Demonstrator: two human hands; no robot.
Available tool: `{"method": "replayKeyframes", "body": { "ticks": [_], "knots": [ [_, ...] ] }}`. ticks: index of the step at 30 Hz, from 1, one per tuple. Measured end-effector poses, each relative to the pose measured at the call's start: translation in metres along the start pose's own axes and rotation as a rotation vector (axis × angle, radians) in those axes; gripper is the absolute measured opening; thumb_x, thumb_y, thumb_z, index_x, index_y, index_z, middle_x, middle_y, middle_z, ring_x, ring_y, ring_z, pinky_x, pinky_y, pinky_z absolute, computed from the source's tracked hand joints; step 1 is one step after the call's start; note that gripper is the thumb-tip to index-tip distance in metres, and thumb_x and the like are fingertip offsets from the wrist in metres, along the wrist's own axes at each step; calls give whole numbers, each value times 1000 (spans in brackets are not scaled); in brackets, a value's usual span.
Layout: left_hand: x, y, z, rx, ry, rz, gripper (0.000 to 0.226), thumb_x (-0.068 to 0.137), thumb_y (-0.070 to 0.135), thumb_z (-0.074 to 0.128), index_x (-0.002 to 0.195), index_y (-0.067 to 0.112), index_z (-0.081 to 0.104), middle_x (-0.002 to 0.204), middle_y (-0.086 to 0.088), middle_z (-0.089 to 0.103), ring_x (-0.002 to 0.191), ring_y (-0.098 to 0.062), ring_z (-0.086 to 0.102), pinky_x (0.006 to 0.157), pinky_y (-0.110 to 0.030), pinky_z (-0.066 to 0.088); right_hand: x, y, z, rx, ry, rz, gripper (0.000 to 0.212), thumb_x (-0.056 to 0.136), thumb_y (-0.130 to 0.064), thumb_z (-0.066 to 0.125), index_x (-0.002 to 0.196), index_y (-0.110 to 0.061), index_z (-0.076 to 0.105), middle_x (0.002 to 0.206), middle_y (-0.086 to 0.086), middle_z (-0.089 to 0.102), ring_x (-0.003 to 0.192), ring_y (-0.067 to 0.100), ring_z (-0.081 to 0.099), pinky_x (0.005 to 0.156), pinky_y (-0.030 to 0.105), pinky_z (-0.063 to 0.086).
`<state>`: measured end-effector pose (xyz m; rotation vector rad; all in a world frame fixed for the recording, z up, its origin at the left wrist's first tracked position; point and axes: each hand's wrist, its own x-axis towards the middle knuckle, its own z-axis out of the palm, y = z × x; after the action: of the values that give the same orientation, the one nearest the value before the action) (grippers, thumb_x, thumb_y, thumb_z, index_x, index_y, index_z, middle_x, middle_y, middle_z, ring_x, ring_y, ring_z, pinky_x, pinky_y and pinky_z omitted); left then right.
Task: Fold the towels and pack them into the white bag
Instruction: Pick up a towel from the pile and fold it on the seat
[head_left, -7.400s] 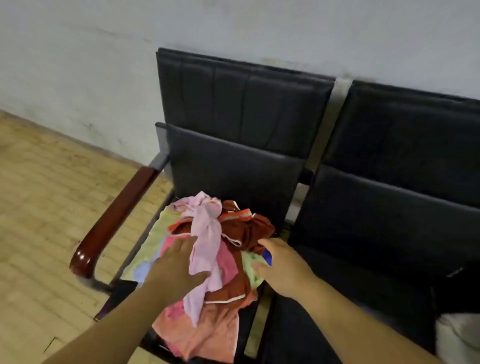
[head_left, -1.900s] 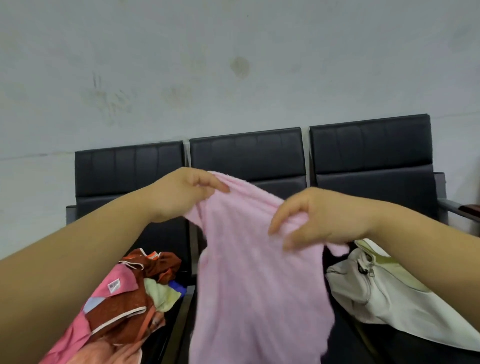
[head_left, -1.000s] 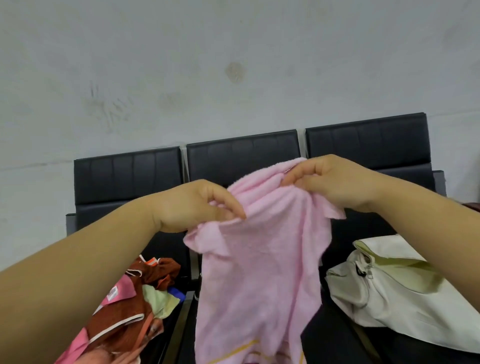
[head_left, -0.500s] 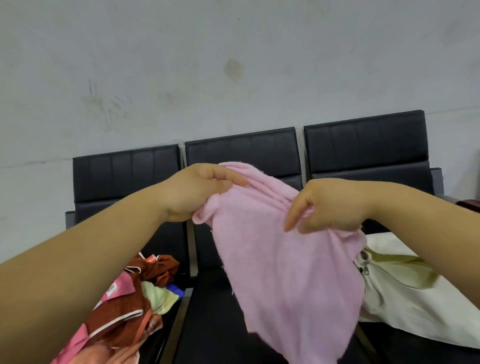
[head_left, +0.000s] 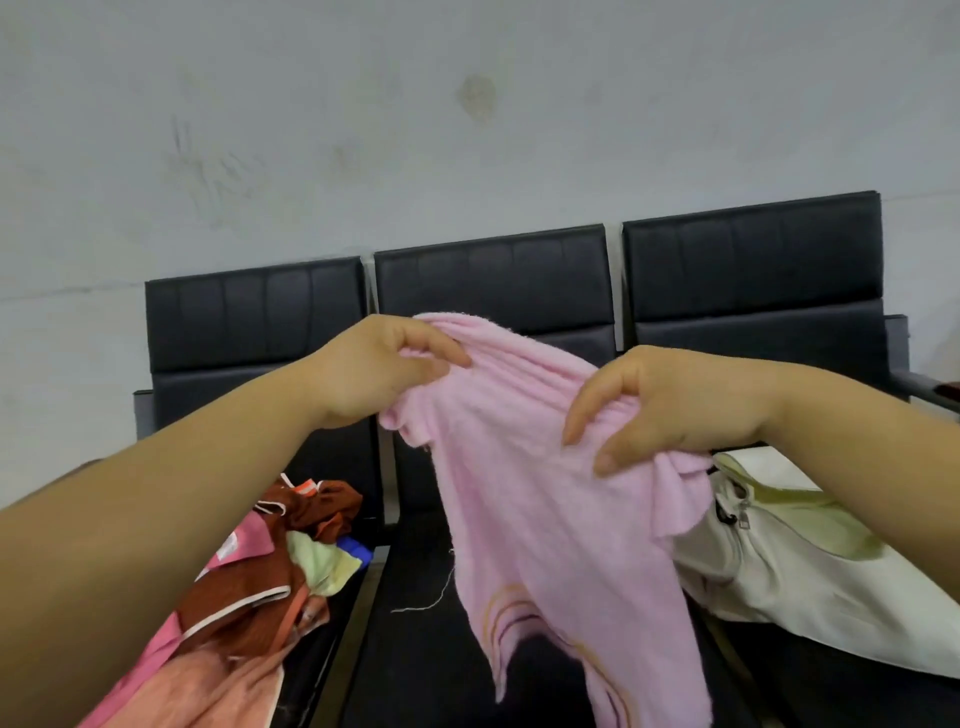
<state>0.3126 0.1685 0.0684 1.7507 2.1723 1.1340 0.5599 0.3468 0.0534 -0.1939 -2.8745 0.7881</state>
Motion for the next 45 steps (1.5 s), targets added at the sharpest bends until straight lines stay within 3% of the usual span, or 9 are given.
{"method": "replayKeyframes", "body": {
  "ticks": [5,9,13,18,23,29,34,39,45],
  "knots": [
    [-4,-15,11,-351,-201,-24,17,78,8,81,82,24,82,104,4,76,102,-15,69,93,-27,56,22,20,0,-270,-53,94,36,79,-31,81,98,-60,72,115,-27,65,102,7,65,95,36,54],
    [8,-37,10,266,-528,-17,26,71,23,90,89,38,80,100,22,72,95,-1,67,91,-24,53,40,45,-8,-223,-44,77,33,81,-29,82,94,-58,74,110,-33,64,100,-5,60,88,18,47],
    [47,-69,13,413,-361,-52,28,75,22,87,84,47,77,86,36,65,82,9,62,75,-15,47,82,74,-5,-258,-57,91,35,86,-25,78,104,-54,74,114,-35,59,100,-6,57,87,15,41],
    [101,-101,-5,346,-209,-131,37,79,16,84,88,51,77,110,17,70,89,-19,72,80,-39,62,147,101,-22,-291,102,75,41,87,-13,74,108,-48,74,116,-28,59,111,0,54,105,23,40],
    [137,-91,-40,367,-57,-47,34,85,14,79,99,45,77,116,25,64,68,-11,70,58,-19,56,175,93,-65,-404,263,-3,42,92,-13,67,117,-48,71,123,-26,57,111,-3,45,102,19,34],
    [105,-85,-31,524,1,96,32,89,21,76,109,45,74,112,26,60,93,7,58,82,-18,46,154,97,-46,-486,332,-87,43,92,-13,63,117,-47,72,116,-14,59,104,8,55,93,26,44],
    [33,-147,45,121,-314,-228,30,86,14,77,98,42,78,90,-9,76,73,-37,71,64,-34,61,116,142,60,-171,27,25,40,85,-16,76,102,-52,75,103,-25,67,99,-3,62,91,12,45],
    [-50,-220,143,-42,-497,-392,24,86,14,80,103,31,81,87,20,74,81,1,68,78,-17,53,68,194,189,309,-196,225,41,82,-8,82,103,-43,77,108,-32,71,110,-15,59,92,1,36],
    [-92,-267,193,-167,-536,-460,37,90,15,76,96,51,76,115,28,69,117,6,60,103,-10,41,41,228,249,598,-214,440,51,83,-2,79,122,-35,70,130,-13,66,122,0,58,95,9,45]
  ]
}}
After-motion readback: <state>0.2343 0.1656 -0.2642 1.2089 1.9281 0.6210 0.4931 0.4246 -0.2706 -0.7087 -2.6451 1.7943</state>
